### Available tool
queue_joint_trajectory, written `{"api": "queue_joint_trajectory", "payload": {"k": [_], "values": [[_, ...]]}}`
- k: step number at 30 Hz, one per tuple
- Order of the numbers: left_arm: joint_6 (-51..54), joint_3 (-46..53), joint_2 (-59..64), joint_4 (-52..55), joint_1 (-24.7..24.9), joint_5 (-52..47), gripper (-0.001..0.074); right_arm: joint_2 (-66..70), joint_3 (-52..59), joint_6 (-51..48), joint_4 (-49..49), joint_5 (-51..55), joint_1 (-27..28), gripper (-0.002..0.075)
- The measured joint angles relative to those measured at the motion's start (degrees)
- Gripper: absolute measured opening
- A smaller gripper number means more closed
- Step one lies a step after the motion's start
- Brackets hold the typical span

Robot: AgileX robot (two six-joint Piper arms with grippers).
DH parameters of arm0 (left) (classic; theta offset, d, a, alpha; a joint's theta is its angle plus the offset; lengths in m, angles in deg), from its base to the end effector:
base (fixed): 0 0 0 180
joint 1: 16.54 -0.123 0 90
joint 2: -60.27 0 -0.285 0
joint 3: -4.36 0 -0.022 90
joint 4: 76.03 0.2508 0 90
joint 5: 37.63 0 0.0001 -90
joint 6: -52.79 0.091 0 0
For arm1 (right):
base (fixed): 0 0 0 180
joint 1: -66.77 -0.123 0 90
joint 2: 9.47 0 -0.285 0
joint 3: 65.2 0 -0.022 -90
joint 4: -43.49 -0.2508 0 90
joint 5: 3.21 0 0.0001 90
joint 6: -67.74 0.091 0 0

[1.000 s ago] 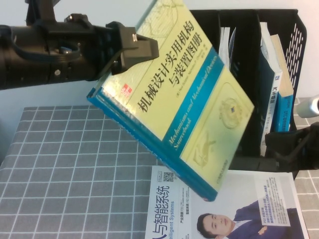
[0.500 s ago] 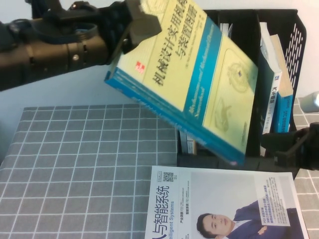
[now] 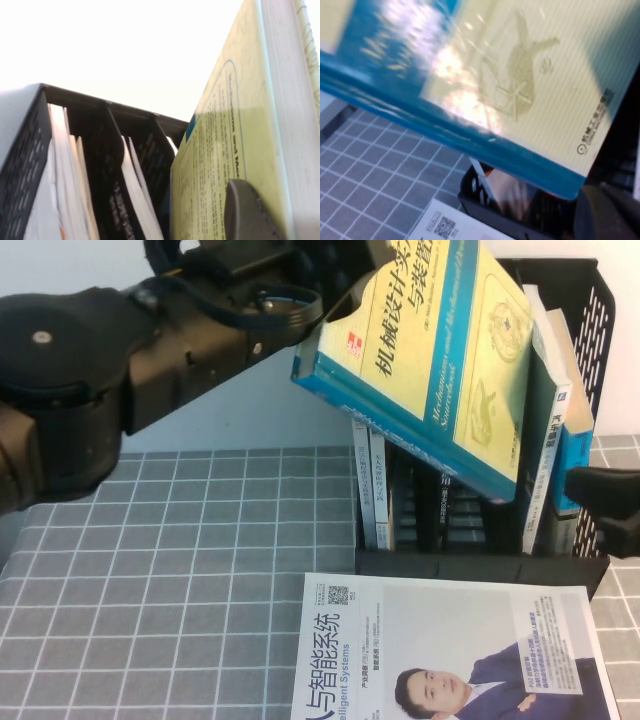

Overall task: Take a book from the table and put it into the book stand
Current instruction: Place the book on the book shelf

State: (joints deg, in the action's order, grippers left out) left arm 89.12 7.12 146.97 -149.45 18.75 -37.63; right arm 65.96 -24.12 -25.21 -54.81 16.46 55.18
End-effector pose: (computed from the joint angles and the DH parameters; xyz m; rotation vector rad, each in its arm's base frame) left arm 0.2654 -0.1879 0.4327 -0.0259 1.6494 -0.9832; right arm 0.2302 0.0782 0.2723 -0.3216 1.9698 0.5331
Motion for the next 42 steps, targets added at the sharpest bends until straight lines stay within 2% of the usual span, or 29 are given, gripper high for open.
{"api": "queue_joint_trajectory", "payload": {"k": [6,12,16,27,34,37,42], "values": [[6.75,-1.21,2.68,-2.44,1.5,5.78,0.0193,-12.66,4.03,0.0,0.1,-5.18,0.0,-0.0003],[18.93,-1.69,3.29,-12.43,1.93,11.55,0.0192,-25.39,6.63,0.0,0.1,-13.22,0.0,-0.0003],[22.25,-2.68,4.97,-16.36,2.02,12.89,0.0192,-30.44,7.0,0.0,0.1,-14.81,0.0,-0.0003],[24.63,-8.76,15.74,-16.25,2.02,5.93,0.0192,-31.89,8.06,0.46,-0.49,-13.2,0.0,-0.0003],[32.35,-14.36,19.4,-14.01,2.02,0.0,0.0192,-31.89,8.06,5.37,-0.07,-3.26,0.0,-0.0003],[32.51,-15.85,20.72,-13.15,1.43,-3.17,0.0192,-31.89,8.18,8.39,2.83,-1.66,0.0,-0.0003],[28.43,-16.34,21.85,-11.8,1.17,-2.6,0.0194,-31.89,11.32,11.75,5.13,-1.43,0.0,-0.0003]]}}
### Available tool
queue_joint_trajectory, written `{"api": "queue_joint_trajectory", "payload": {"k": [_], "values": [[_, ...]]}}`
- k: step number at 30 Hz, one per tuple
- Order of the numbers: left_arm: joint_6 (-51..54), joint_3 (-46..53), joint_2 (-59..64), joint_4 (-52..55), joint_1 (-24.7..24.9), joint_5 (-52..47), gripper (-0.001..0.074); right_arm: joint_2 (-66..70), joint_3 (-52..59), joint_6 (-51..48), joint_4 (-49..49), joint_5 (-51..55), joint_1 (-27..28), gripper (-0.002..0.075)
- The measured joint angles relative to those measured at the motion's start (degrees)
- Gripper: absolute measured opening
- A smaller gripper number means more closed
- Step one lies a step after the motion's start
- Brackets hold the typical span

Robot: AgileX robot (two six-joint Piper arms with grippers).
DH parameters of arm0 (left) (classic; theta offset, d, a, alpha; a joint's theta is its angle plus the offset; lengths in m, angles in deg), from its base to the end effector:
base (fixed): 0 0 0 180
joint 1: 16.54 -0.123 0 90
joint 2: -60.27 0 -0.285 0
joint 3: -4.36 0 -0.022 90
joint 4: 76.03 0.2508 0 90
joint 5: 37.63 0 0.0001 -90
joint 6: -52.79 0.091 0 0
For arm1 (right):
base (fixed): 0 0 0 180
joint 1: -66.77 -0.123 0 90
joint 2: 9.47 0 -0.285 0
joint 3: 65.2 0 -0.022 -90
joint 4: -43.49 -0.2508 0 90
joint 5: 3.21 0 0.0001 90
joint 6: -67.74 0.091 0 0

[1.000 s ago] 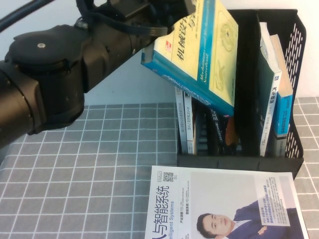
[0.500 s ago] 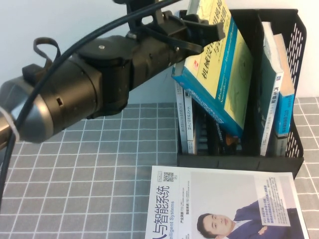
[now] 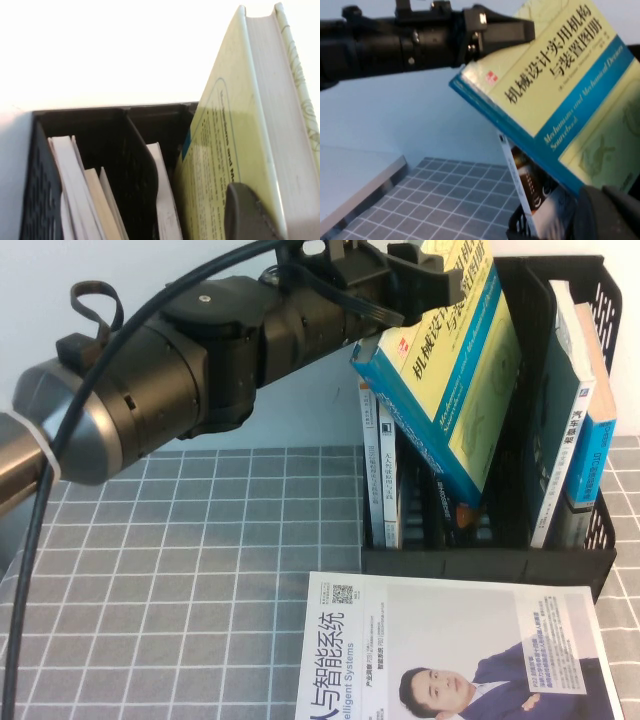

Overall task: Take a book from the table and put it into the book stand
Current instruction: Place the book on the book shelf

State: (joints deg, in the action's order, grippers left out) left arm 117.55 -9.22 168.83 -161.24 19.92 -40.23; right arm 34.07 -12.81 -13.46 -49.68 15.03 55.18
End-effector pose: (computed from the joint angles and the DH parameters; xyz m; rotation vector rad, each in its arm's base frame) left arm 0.3458 -0.2607 0.3851 0.2751 1.7005 -0.7835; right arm 0.1228 0.0543 0.3079 -0.2372 1.6671 0.5758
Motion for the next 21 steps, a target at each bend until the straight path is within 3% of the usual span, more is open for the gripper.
{"api": "queue_joint_trajectory", "payload": {"k": [6,12,21], "values": [[-0.4,-0.37,1.08,-2.44,0.59,2.6,0.0193,0.0,6.05,1.94,0.34,-0.2,0.0,-0.0003],[-0.79,-0.59,1.38,-8.49,3.5,15.88,0.019,0.0,8.48,3.84,0.34,-0.08,0.0,-0.0003],[3.89,-0.71,1.27,-10.44,7.37,23.56,0.0192,0.0,8.66,4.26,-2.82,-1.86,0.0,-0.0003]]}}
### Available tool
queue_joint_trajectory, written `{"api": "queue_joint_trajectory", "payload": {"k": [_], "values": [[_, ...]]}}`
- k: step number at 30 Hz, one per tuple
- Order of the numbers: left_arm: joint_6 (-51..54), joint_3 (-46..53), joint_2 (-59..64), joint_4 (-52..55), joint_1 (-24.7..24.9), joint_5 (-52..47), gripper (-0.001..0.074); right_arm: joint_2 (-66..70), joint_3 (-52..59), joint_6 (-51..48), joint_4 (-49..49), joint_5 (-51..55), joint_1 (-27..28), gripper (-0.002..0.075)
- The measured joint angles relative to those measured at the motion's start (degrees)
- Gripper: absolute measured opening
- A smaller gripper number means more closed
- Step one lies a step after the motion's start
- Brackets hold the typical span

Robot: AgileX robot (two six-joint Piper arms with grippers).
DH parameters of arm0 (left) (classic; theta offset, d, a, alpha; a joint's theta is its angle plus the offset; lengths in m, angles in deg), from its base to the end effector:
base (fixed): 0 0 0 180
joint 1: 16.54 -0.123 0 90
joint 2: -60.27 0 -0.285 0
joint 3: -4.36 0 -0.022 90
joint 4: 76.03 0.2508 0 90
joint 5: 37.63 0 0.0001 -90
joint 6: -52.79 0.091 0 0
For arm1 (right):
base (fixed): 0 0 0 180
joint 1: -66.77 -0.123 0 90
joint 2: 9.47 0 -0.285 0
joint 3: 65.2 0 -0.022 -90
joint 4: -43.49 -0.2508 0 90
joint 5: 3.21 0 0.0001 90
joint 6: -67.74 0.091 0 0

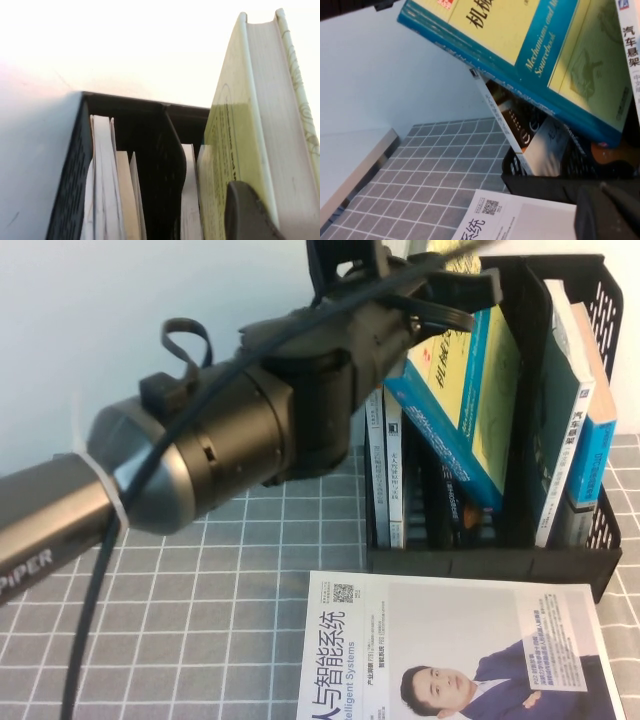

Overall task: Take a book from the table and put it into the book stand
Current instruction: Place the book on the book shelf

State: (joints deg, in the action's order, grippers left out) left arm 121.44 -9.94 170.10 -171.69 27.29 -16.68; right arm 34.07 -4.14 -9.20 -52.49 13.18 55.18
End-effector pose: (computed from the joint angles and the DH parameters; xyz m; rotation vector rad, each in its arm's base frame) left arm 0.3345 -0.2764 0.3775 -0.0279 1.7346 -0.6158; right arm 0.1190 0.0506 0.2580 -0.0852 1.8297 0.6377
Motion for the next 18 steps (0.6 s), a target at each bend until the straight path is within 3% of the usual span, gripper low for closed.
{"api": "queue_joint_trajectory", "payload": {"k": [18], "values": [[0.36,-3.56,0.94,-2.66,3.82,6.66,0.0192,0.0,0.0,0.0,-2.16,2.52,0.0,-0.0003]]}}
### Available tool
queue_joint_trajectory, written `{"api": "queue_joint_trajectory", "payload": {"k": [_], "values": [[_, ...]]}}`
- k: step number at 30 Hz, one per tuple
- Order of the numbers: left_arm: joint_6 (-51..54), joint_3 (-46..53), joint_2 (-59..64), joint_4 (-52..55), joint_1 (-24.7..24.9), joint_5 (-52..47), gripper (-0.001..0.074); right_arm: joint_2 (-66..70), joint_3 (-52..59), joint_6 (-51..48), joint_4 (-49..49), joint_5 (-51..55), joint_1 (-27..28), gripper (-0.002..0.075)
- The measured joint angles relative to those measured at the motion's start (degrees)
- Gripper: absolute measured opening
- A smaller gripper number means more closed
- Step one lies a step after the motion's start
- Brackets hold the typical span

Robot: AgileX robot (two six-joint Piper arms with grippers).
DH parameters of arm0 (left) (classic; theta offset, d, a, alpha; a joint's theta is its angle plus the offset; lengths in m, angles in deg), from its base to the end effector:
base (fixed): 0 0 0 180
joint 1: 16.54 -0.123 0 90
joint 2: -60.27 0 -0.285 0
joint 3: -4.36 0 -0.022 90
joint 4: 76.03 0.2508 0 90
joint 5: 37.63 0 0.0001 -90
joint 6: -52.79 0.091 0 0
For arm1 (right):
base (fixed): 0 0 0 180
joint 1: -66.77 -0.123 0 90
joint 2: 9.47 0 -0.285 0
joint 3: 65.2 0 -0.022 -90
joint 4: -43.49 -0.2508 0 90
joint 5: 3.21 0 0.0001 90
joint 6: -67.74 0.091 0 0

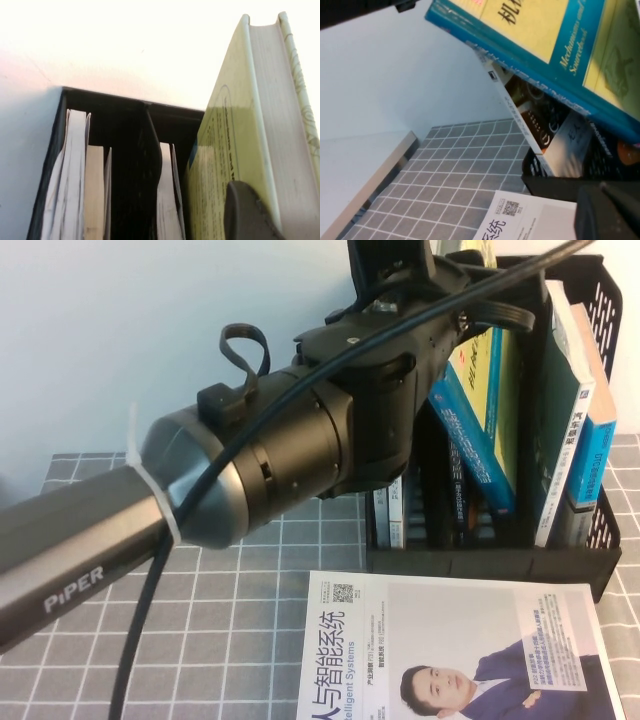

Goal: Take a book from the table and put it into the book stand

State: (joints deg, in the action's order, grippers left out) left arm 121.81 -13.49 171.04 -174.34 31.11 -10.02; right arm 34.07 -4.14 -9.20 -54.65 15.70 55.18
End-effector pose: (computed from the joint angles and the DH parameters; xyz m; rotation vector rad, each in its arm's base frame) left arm 0.3224 -0.2919 0.3885 -0.1026 1.7180 -0.6154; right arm 0.1175 0.0540 0.2598 -0.0823 1.8194 0.7045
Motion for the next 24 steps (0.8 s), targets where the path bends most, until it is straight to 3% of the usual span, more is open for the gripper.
{"api": "queue_joint_trajectory", "payload": {"k": [3,5,10,13,15,18,24], "values": [[-1.54,-0.52,1.66,-0.35,-0.51,-0.89,0.0205,0.0,0.0,-1.58,-0.04,0.75,0.0,-0.0003],[-3.87,-1.06,2.8,-1.25,-1.48,-3.65,0.0279,0.0,0.0,-3.06,-0.04,1.03,0.0,-0.0003],[-2.94,-1.61,6.96,-0.44,-4.0,-12.58,0.0555,-0.04,0.0,-6.68,0.84,1.51,0.0,-0.0003],[-2.16,-1.61,7.08,-0.78,-5.6,-18.24,0.0595,0.09,0.0,-7.63,2.28,2.53,0.0,-0.0003],[-2.13,-1.61,7.08,-0.81,-6.67,-22.19,0.0575,1.23,0.0,-7.85,2.73,4.5,0.0,-0.0003],[-2.13,-1.61,6.48,-0.91,-7.88,-25.78,0.0485,4.39,0.0,-8.07,3.27,8.18,0.0,-0.0003],[-2.13,-1.61,0.72,1.21,-10.9,-36.49,0.0113,15.63,0.0,-13.73,2.43,13.76,0.0,-0.0003]]}}
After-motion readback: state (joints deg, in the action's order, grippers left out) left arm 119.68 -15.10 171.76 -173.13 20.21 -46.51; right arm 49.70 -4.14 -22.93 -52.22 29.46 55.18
